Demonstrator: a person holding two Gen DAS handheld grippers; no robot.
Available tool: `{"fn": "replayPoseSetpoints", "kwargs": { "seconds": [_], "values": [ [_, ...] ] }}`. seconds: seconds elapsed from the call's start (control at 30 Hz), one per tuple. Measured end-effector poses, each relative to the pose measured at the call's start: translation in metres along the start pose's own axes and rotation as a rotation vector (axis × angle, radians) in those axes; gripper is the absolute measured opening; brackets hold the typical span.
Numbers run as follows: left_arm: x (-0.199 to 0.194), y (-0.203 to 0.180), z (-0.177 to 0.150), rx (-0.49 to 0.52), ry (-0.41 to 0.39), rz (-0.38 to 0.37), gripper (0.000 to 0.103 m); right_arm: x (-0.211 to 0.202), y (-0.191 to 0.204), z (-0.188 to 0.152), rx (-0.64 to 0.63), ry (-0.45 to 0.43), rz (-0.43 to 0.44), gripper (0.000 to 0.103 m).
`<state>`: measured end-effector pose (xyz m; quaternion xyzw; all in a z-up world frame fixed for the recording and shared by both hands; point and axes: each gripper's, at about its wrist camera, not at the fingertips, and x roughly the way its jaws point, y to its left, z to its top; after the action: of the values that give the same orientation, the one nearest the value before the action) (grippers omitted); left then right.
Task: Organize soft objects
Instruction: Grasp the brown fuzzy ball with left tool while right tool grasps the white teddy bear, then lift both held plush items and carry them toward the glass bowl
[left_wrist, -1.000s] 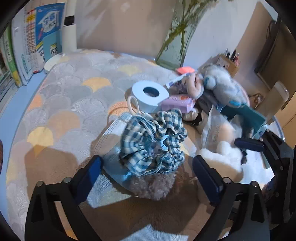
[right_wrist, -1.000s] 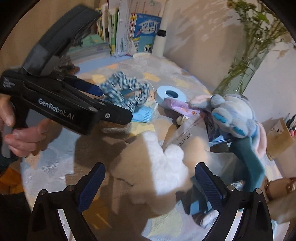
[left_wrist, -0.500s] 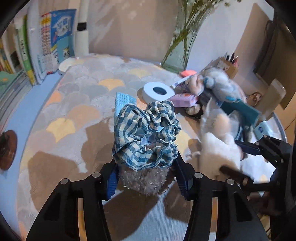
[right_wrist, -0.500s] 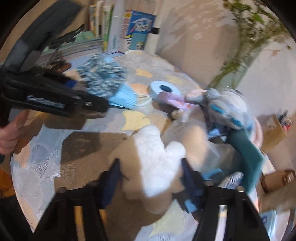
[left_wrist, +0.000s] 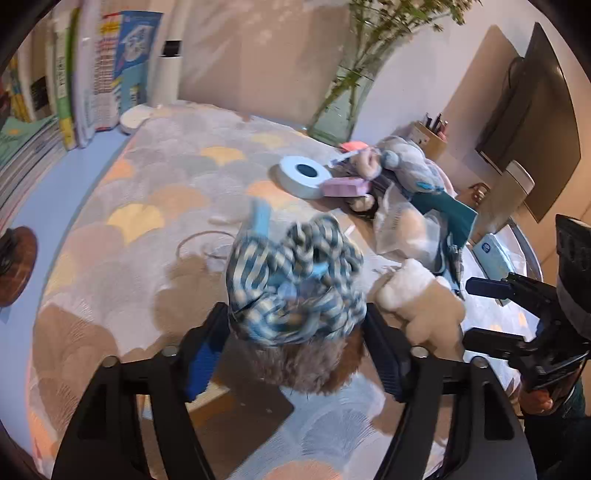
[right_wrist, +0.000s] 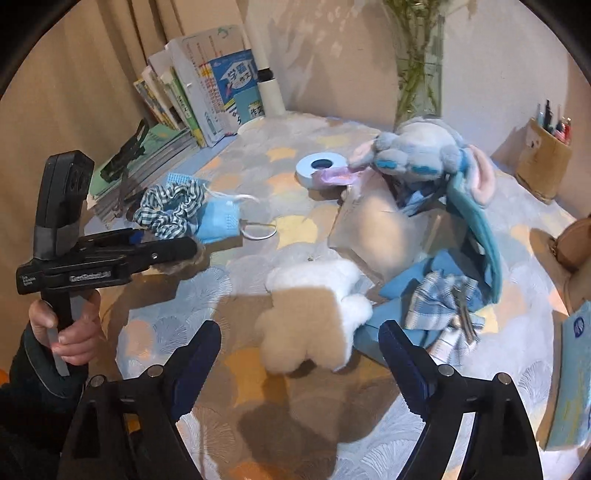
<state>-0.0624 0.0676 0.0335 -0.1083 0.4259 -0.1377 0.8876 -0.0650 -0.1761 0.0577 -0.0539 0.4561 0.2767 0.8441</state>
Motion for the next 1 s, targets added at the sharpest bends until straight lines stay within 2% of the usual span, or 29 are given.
{"fn": "replayPoseSetpoints", "kwargs": {
  "seconds": [0.07,0.17,0.3,0.37,0.4,0.43,0.5,0.53,0.57,0.6,0.7,0.83,0.93,1.0],
  "values": [
    [0.0,0.007,-0.005,-0.014,0.015,0.006,0.076,0.016,0.004,0.002,-0.009,0.027,-0.048,0.086],
    [0.001,0.014,-0.015,-0.044,0.054,-0.032,0.076,0.039,0.003,0.001,0.007,0.078,-0.09,0.086],
    [0.001,0.007,-0.022,-0.048,0.074,-0.033,0.076,0.056,0.005,0.0,0.047,0.076,-0.111,0.086],
    [0.005,-0.004,-0.022,-0.028,0.081,0.016,0.076,0.055,0.007,-0.001,0.041,0.055,-0.151,0.071],
    [0.008,-0.009,-0.022,-0.011,0.077,0.052,0.076,0.057,0.009,-0.001,0.029,0.049,-0.182,0.055],
    [0.013,-0.014,-0.022,0.003,0.079,0.1,0.076,0.056,0.014,-0.001,0.015,0.042,-0.218,0.053],
    [0.021,-0.017,-0.022,0.015,0.097,0.177,0.068,0.051,0.013,-0.005,0.022,0.029,-0.214,0.051],
    [0.017,-0.016,-0.022,0.015,0.083,0.193,0.046,0.044,0.009,-0.01,0.036,0.019,-0.194,0.051],
    [0.013,-0.014,-0.021,0.001,0.079,0.17,0.037,0.038,0.008,-0.013,0.047,0.014,-0.181,0.051],
    [0.005,-0.01,-0.02,-0.031,0.065,0.128,0.037,0.032,0.005,-0.016,0.06,0.007,-0.164,0.051],
    [-0.028,0.0,-0.021,-0.07,-0.051,0.028,0.037,0.005,-0.001,-0.022,0.096,-0.042,-0.134,0.051],
    [-0.053,0.004,-0.021,-0.102,-0.103,-0.11,0.037,-0.02,-0.008,-0.027,0.133,-0.1,-0.096,0.051],
    [-0.06,-0.005,-0.02,-0.089,-0.123,-0.11,0.039,-0.033,-0.014,-0.032,0.159,-0.124,-0.076,0.051],
    [-0.051,-0.009,-0.022,-0.068,-0.089,-0.089,0.041,-0.04,-0.014,-0.034,0.159,-0.143,-0.083,0.051]
  ]
}}
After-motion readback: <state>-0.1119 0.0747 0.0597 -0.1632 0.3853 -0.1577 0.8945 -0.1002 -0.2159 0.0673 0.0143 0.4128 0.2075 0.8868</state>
